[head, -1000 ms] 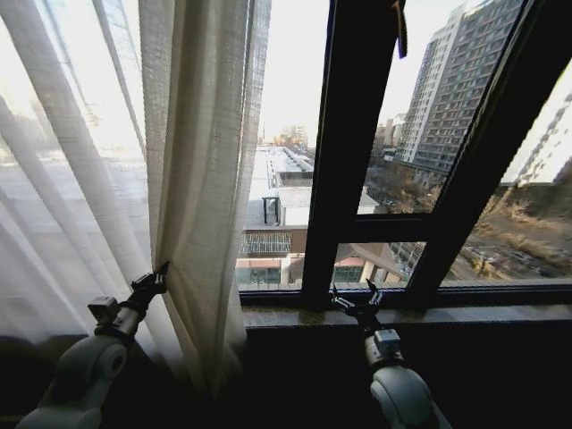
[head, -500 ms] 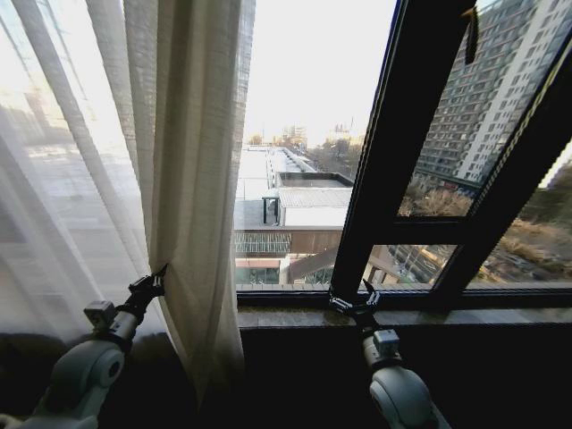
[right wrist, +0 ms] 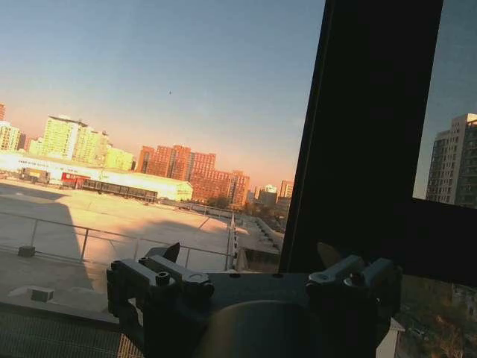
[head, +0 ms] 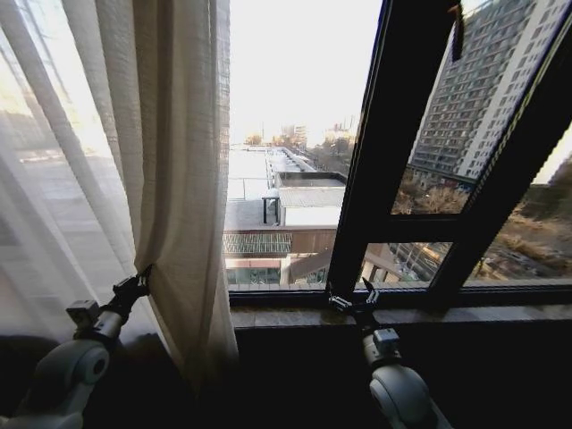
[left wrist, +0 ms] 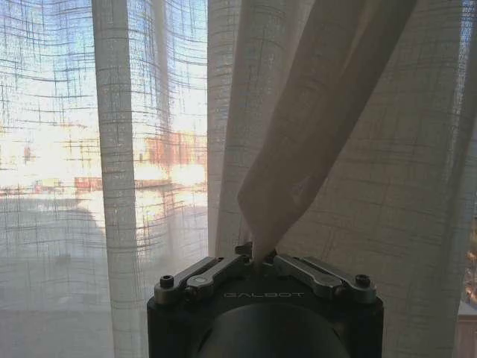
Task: Open the curtains by pulling them apart, changing their state from closed to fully open.
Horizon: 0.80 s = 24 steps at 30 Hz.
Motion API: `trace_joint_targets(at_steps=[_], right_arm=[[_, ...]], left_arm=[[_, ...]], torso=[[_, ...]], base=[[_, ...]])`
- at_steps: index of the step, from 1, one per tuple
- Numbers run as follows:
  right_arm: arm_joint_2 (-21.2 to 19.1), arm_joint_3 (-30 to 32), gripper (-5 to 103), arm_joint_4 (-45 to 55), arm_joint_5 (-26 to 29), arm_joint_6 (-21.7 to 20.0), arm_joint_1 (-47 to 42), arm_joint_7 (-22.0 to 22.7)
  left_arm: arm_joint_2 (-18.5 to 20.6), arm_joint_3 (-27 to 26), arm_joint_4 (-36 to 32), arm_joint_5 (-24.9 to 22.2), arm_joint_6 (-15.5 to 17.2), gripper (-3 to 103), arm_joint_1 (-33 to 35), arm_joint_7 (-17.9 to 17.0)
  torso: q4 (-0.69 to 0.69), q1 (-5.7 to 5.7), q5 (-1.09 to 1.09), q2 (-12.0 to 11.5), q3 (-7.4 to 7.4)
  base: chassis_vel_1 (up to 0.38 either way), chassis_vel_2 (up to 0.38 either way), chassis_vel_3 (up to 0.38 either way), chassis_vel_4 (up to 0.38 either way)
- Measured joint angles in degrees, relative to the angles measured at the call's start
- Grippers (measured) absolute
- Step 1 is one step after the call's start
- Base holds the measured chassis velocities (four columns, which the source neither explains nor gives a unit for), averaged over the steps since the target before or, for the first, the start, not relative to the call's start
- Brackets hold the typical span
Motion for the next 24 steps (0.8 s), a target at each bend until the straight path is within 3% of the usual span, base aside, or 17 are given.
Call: trace_joint_targets(at_steps=[15, 24], right_arm=[[-0.19, 0.79, 100, 0.02, -0.3, 0.41, -0.36, -0.9], [-0.6, 0.91, 100, -0.11, -0.25, 0.48, -0.29, -0.81]], left_arm=[[-1.19, 0.2, -2.34, 0.18, -0.01, 0, 1.1, -0.59], [-1.94, 0.19, -2.52, 0.37, -0.01, 0, 1.27, -0.65]], torso=[[0.0, 0.0, 0.01, 0.0, 0.0], [-0.01, -0.01, 0.02, 0.0, 0.0]], base=[[0.0, 0.0, 0.0, 0.0], [0.092, 0.101, -0.107, -0.115]])
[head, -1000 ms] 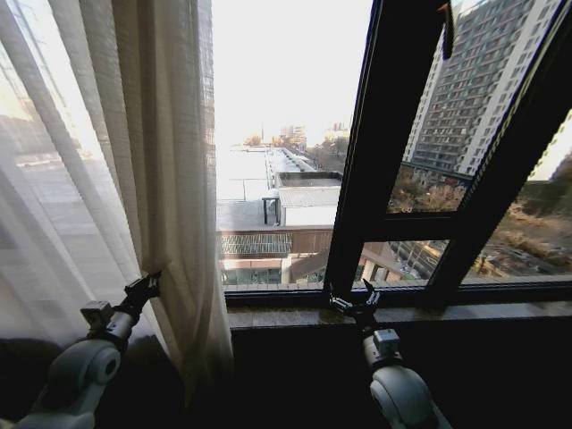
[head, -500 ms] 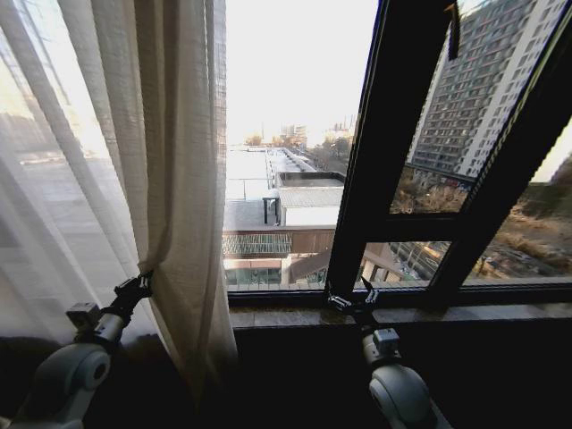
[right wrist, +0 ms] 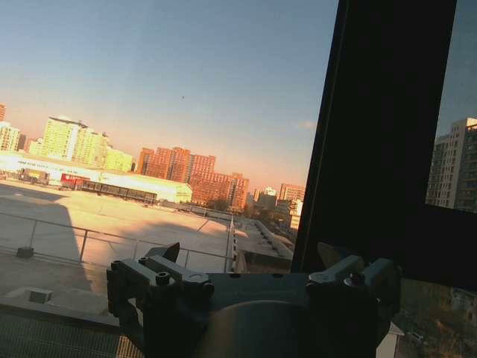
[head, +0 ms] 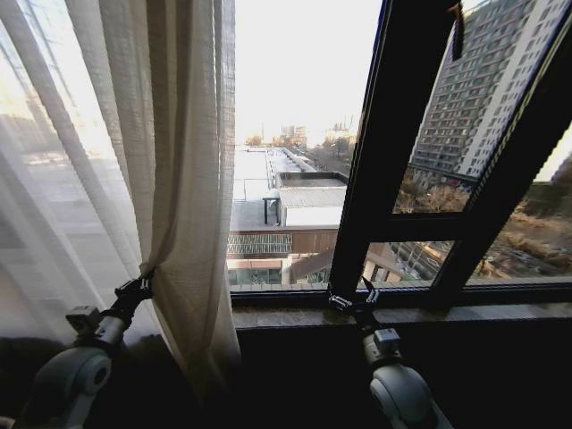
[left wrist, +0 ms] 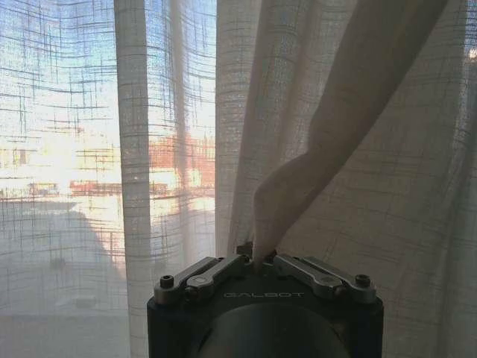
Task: Open the curtains by pulling them apart, changing their state from closed to fully open.
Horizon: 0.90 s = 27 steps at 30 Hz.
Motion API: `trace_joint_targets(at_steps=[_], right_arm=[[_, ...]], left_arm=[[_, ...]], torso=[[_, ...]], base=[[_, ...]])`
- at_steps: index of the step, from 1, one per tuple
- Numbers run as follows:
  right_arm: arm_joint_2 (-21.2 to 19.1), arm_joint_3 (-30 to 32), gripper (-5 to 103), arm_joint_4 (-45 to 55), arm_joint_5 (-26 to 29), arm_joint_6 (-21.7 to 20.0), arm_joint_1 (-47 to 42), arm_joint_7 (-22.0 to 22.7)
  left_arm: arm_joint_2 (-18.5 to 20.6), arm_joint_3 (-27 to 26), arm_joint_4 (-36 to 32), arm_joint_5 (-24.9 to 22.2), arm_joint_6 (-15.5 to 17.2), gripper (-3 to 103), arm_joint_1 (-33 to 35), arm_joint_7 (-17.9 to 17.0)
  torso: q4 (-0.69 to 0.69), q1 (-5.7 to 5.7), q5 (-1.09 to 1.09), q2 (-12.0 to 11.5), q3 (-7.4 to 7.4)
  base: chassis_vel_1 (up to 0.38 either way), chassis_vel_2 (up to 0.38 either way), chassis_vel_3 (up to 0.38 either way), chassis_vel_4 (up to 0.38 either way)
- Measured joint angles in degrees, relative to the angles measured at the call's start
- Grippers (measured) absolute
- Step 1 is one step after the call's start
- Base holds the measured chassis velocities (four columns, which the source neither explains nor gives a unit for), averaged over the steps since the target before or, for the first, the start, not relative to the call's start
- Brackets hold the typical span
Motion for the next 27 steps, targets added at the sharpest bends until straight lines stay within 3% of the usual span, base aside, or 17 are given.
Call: trace_joint_targets(at_steps=[10, 19, 21, 23, 25, 26, 27], right_arm=[[-0.2, 0.04, 100, -0.8, 0.29, 1.68, 0.27, 0.02], [-0.41, -0.03, 100, -1.1, 0.34, 1.83, 0.41, 0.01], [-0.51, -0.01, 100, -1.1, 0.35, 1.87, 0.39, 0.0], [-0.76, -0.01, 100, -1.13, 0.42, 1.96, 0.48, -0.12], [-0.88, -0.1, 100, -1.36, 0.47, 2.04, 0.77, -0.34], [-0.88, -0.1, 100, -1.36, 0.47, 2.04, 0.77, -0.34], [-0.88, -0.27, 100, -1.54, 0.47, 2.09, 0.99, -0.5]], left_arm=[[-0.65, 0.19, -0.15, 0.1, -0.01, 0, -0.02, -0.04], [-1.36, 0.27, -0.06, 0.19, 0.01, 0, -0.1, -0.36], [-1.43, 0.22, 0.58, 0.16, 0.72, 0, -0.65, -2.33], [-1.93, -1.12, 2.5, 0.35, 2.55, 0, -2.78, -8.9], [-2.19, -2.77, 4.2, 1.14, 3.08, 0, -4.29, -13.53], [-2.19, -2.77, 4.2, 1.14, 3.08, 0, -4.29, -13.53], [-2.28, -4.44, 5.42, 1.45, 3.73, 0, -5.2, -17.25]], torso=[[0.02, 0.01, -0.03, 0.0, -0.01], [-0.02, 0.0, 0.05, 0.0, 0.0], [-0.02, 0.0, 0.03, 0.0, 0.0], [-0.02, 0.0, 0.01, 0.0, 0.0], [-0.01, 0.0, 0.0, 0.0, 0.0], [-0.01, 0.0, 0.0, 0.0, 0.0], [-0.01, 0.0, -0.02, 0.0, 0.0]], base=[[0.197, 0.206, -0.2, -0.212], [0.016, 0.014, -0.017, -0.019], [-0.039, -0.053, 0.042, 0.071], [-0.011, -0.025, 0.007, 0.018], [0.0, 0.0, 0.0, 0.0], [0.0, 0.0, 0.0, 0.0], [0.0, 0.0, 0.0, 0.0]])
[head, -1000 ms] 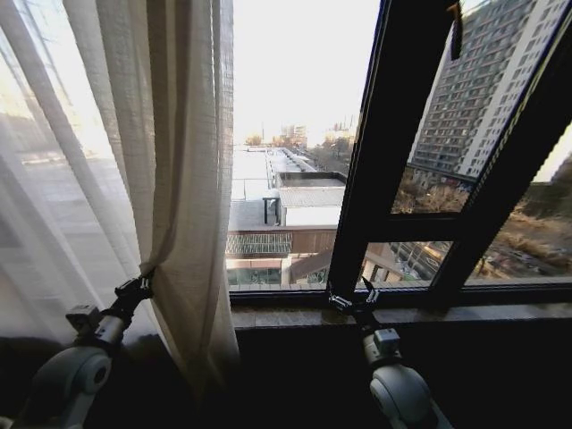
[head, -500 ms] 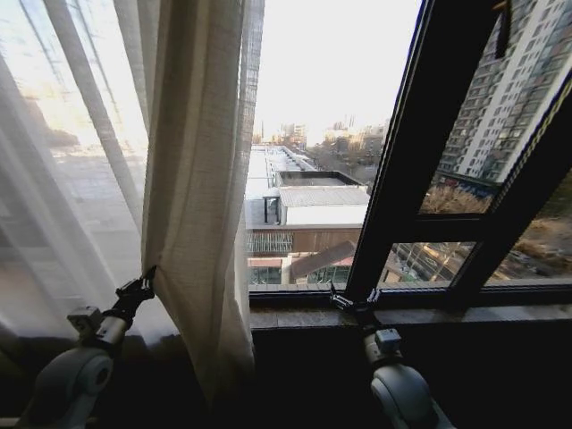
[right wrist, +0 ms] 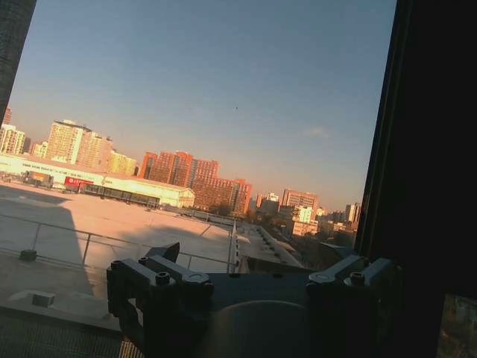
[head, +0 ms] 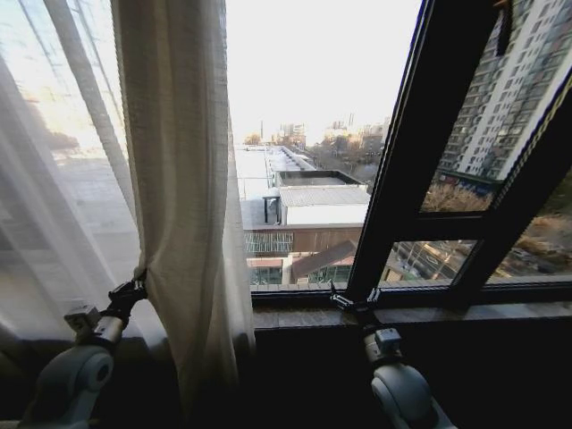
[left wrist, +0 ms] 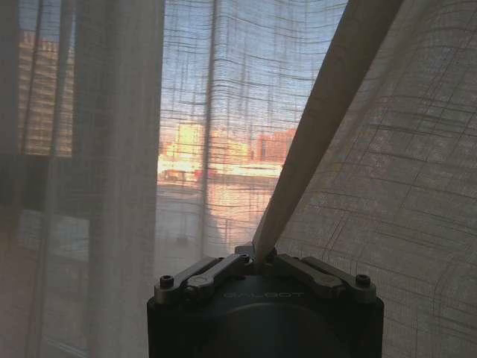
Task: Open the curtains by pulling them apart, changing their state from closed to fully open.
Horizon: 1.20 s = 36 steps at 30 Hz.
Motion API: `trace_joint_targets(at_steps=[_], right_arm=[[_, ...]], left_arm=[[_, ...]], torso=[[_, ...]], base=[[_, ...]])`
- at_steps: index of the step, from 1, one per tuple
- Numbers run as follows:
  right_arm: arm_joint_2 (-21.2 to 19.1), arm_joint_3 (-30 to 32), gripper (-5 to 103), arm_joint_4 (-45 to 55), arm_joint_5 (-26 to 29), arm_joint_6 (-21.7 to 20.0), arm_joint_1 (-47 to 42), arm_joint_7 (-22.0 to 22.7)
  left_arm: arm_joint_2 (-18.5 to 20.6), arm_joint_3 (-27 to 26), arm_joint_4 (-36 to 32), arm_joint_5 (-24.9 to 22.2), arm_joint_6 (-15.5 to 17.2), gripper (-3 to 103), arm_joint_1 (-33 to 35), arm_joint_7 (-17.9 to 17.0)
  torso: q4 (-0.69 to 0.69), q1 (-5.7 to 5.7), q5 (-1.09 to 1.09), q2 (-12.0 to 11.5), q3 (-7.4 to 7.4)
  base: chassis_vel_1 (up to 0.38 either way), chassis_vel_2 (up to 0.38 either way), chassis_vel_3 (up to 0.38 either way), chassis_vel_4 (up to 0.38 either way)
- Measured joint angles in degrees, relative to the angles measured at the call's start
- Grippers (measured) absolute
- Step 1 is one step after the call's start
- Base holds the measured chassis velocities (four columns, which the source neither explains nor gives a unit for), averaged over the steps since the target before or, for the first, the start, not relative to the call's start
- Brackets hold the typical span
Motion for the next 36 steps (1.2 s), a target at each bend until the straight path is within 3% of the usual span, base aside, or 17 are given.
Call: trace_joint_targets(at_steps=[2, 8, 10, 12, 13, 17, 18, 20, 21, 23, 27, 28, 30, 33, 36], right_arm=[[0.2, -0.51, 100, -0.33, 0.01, 0.03, 0.33, -0.25], [0.97, -1.97, 100, -1.25, -0.11, 0.04, 0.91, -0.44], [1.11, -2.4, 100, -1.52, -0.16, 0.04, 1.1, -0.45], [1.1, -2.41, 100, -1.69, -0.16, 0.04, 1.17, -0.46], [1.1, -2.41, 100, -1.69, -0.16, 0.04, 1.17, -0.46], [0.99, -2.09, 100, -1.89, -0.17, 0.05, 1.09, -0.46], [0.99, -2.09, 100, -1.89, -0.17, 0.05, 1.09, -0.46], [0.98, -1.99, 100, -2.26, -0.17, 0.12, 1.07, -0.45], [1.04, -1.98, 100, -2.46, -0.17, 0.16, 1.07, -0.45], [1.11, -1.98, 100, -2.54, -0.17, 0.18, 1.07, -0.45], [1.71, -2.09, 100, -2.66, -0.24, 0.26, 0.52, -0.4], [1.71, -2.09, 100, -2.66, -0.24, 0.26, 0.52, -0.4], [1.79, -2.13, 100, -2.46, -0.3, 0.26, 0.14, -0.36], [1.73, -2.13, 100, -2.44, -0.35, 0.26, 0.13, -0.35], [1.37, -2.09, 100, -2.55, -0.52, 0.21, 0.34, -0.26]], left_arm=[[0.1, -3.33, 0.91, 0.02, 1.04, 0, 0.58, -4.07], [-0.58, -5.02, -0.11, 0.88, 1.49, 0, 3.62, -4.81], [-1.59, -4.35, -1.89, 2.71, 1.41, 0, 4.75, -2.52], [-2.6, -3.75, -4.54, 3.62, 1.27, 11, 6.41, 2.65], [-2.6, -3.75, -4.54, 3.62, 1.27, 11, 6.41, 2.65], [-4.69, -1.67, -10.41, 4.94, 0.9, 26, 9.71, 11.34], [-4.69, -1.67, -10.41, 4.94, 0.9, 26, 9.71, 11.34], [-6.02, -0.33, -13.21, 5.09, 1.52, 38, 11.11, 13.02], [-6.6, 0.15, -14.32, 5.12, 2.0, 43, 11.68, 13.16], [-6.79, 0.3, -14.72, 5.13, 2.28, 43, 11.91, 13.2], [-6.64, 1.07, -14.95, 5.08, 3.71, 64, 11.9, 13.15], [-6.64, 1.07, -14.95, 5.08, 3.71, 64, 11.9, 13.15], [-4.87, 1.99, -13.09, 4.88, 4.0, 76, 10.04, 12.72], [-3.37, 3.0, -11.49, 4.42, 4.08, 81, 8.29, 12.01], [0.29, 5.81, -6.89, 3.0, 4.05, 96, 4.3, 11.73]], torso=[[0.02, 0.01, -0.01, 0.0, 0.0], [0.04, 0.0, -0.01, 0.0, 0.0], [0.01, 0.0, 0.01, 0.0, 0.0], [0.01, 0.0, 0.0, 0.0, 0.0], [0.01, 0.0, 0.0, 0.0, 0.0], [0.01, 0.0, 0.01, 0.0, 0.0], [0.01, 0.0, 0.01, 0.0, 0.0], [0.02, 0.0, 0.02, 0.0, 0.0], [0.01, 0.0, 0.02, 0.0, 0.0], [0.01, 0.0, 0.02, 0.0, 0.0], [0.03, 0.0, 0.02, 0.0, 0.0], [0.03, 0.0, 0.02, 0.0, 0.0], [0.01, 0.0, 0.0, 0.0, 0.0], [0.02, 0.0, 0.01, 0.0, 0.0], [0.01, 0.0, 0.0, 0.0, 0.0]], base=[[0.0, 0.0, 0.0, 0.0], [0.0, 0.0, 0.0, 0.0], [0.0, 0.0, 0.0, 0.0], [0.0, 0.0, 0.0, 0.0], [0.0, 0.0, 0.0, 0.0], [0.0, 0.0, 0.0, 0.0], [0.0, 0.0, 0.0, 0.0], [0.0, 0.0, 0.0, 0.0], [0.0, 0.0, 0.0, 0.0], [0.0, 0.0, 0.0, 0.0], [0.0, 0.0, 0.0, 0.0], [0.0, 0.0, 0.0, 0.0], [0.0, 0.0, 0.0, 0.0], [0.0, 0.0, 0.0, 0.0], [0.0, 0.0, 0.0, 0.0]])
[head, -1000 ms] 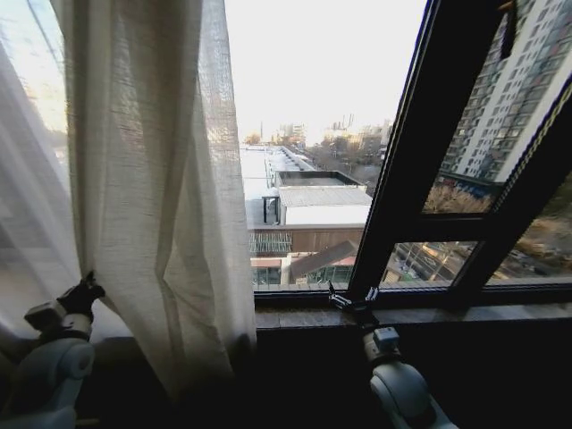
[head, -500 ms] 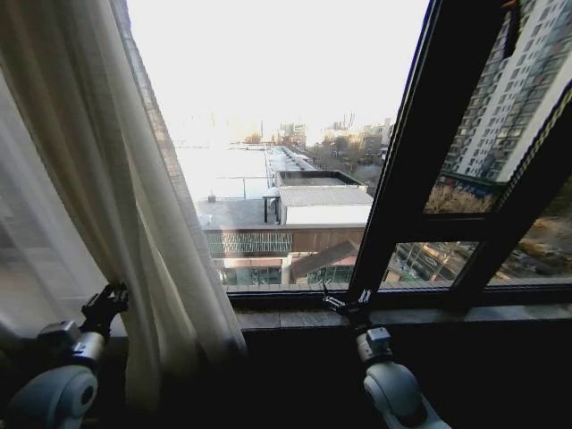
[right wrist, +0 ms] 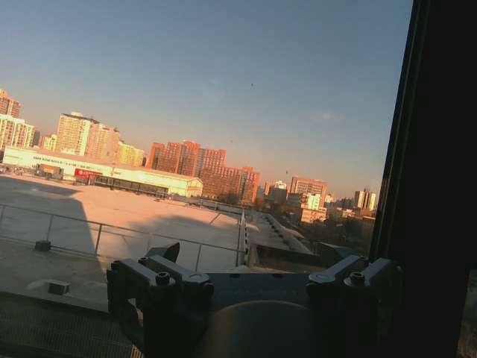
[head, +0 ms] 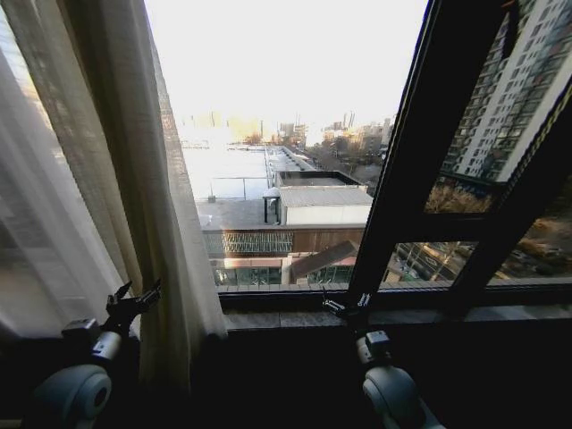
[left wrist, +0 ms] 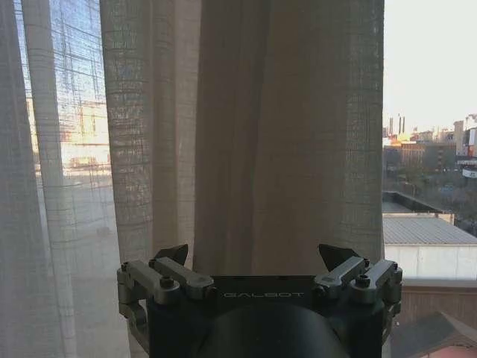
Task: Open the curtains by pulling them apart, changing their state from closed to fully open.
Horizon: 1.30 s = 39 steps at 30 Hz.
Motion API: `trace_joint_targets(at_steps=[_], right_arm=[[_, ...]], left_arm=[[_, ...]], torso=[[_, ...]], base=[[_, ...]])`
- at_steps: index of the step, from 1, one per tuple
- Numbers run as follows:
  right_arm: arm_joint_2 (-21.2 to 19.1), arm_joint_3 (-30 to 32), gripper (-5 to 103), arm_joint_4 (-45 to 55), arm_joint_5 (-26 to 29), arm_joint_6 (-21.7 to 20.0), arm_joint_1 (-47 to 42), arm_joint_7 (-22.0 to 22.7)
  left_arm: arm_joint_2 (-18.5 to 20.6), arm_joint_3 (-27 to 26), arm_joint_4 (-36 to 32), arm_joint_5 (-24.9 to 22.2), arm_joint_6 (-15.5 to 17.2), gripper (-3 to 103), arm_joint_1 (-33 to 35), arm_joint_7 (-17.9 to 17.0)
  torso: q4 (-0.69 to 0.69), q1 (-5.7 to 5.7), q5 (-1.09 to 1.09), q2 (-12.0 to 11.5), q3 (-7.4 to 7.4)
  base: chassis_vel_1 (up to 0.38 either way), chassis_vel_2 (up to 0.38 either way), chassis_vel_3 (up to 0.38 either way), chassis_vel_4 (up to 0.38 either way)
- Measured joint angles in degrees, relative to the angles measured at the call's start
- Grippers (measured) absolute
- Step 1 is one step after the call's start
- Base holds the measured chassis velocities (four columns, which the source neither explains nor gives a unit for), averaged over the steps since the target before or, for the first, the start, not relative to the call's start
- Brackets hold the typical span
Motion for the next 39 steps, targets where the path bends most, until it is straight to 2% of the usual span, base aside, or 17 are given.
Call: trace_joint_targets(at_steps=[2, 4, 8, 15, 16, 19, 21, 25, 27, 30, 31, 33, 36, 39], right_arm=[[-0.11, 0.02, 100, 0.0, -0.03, -0.03, 0.02, 0.01], [-0.54, 0.03, 100, -0.04, -0.19, -0.22, 0.0, 0.05], [-0.84, 0.01, 100, -0.04, -0.94, -0.45, -0.14, 0.19], [-1.17, -0.21, 100, 0.24, -1.1, -1.97, -0.68, 1.24], [-1.24, -0.21, 100, 0.23, -1.1, -2.11, -0.7, 1.32], [-1.47, -0.01, 100, -0.3, -1.1, -2.31, -0.62, 1.5], [-1.46, 0.08, 100, -0.45, -1.09, -2.32, -0.6, 1.56], [-1.01, 0.32, 100, -0.97, -1.1, -2.32, -0.71, 1.82], [-0.91, 0.32, 100, -1.01, -1.1, -2.32, -0.75, 1.84], [-0.75, 0.29, 100, -1.32, -1.11, -2.32, -0.66, 1.85], [-0.75, 0.29, 100, -1.32, -1.11, -2.32, -0.66, 1.85], [-0.73, 0.27, 100, -1.73, -1.13, -2.27, -0.18, 1.85], [-0.64, 0.26, 100, -1.82, -1.13, -2.24, 0.07, 1.85], [-0.61, 0.26, 100, -1.97, -1.13, -2.18, 0.4, 1.84]], left_arm=[[0.64, 0.48, 0.76, -0.18, -0.03, 96, -0.55, 0.0], [3.2, 2.2, 3.9, -1.38, -0.42, 100, -2.93, 0.85], [5.73, 4.23, 7.98, -2.64, -1.64, 100, -6.46, 1.55], [8.26, 9.06, 13.02, -4.48, -2.97, 100, -13.15, 1.87], [8.41, 9.98, 13.77, -4.68, -2.98, 103, -14.21, 1.89], [8.31, 13.68, 17.11, -4.95, -2.98, 91, -18.74, 1.86], [8.2, 14.37, 17.83, -4.96, -3.0, 91, -19.64, 1.82], [7.94, 16.77, 20.39, -5.02, -3.3, 69, -22.67, 1.92], [7.89, 17.02, 20.68, -5.02, -3.4, 69, -22.97, 1.98], [7.41, 17.48, 21.51, -4.95, -4.14, 53, -23.56, 2.19], [7.41, 17.48, 21.51, -4.95, -4.14, 53, -23.56, 2.19], [7.02, 17.44, 21.63, -4.84, -4.32, 42, -23.53, 2.32], [6.9, 17.29, 21.63, -4.79, -4.39, 36, -23.41, 2.45], [6.63, 17.05, 21.63, -4.64, -4.44, 20, -23.34, 2.57]], torso=[[0.0, 0.0, 0.0, 0.0, 0.0], [0.02, 0.0, -0.01, 0.0, 0.0], [0.01, 0.0, -0.01, 0.0, 0.0], [0.0, 0.01, 0.0, 0.0, 0.0], [0.01, 0.0, 0.01, 0.0, 0.01], [0.0, 0.0, 0.01, 0.0, 0.0], [0.0, 0.01, 0.0, 0.0, 0.0], [0.0, 0.01, 0.01, 0.0, 0.01], [0.0, 0.01, 0.0, -0.01, 0.01], [0.01, 0.01, 0.01, 0.0, 0.0], [0.01, 0.01, 0.01, 0.0, 0.0], [0.01, 0.0, 0.0, 0.0, 0.0], [0.01, 0.01, 0.01, -0.01, 0.0], [0.01, 0.0, 0.0, 0.0, 0.0]], base=[[0.0, 0.0, 0.0, 0.0], [0.0, 0.0, 0.0, 0.0], [0.0, 0.0, 0.0, 0.0], [0.0, 0.0, 0.0, 0.0], [0.0, 0.0, 0.0, 0.0], [0.0, 0.0, 0.0, 0.0], [0.0, 0.0, 0.0, 0.0], [0.0, 0.0, 0.0, 0.0], [0.0, 0.0, 0.0, 0.0], [0.0, 0.0, 0.0, 0.0], [0.0, 0.0, 0.0, 0.0], [0.0, 0.0, 0.0, 0.0], [0.0, 0.0, 0.0, 0.0], [0.0, 0.0, 0.0, 0.0]])
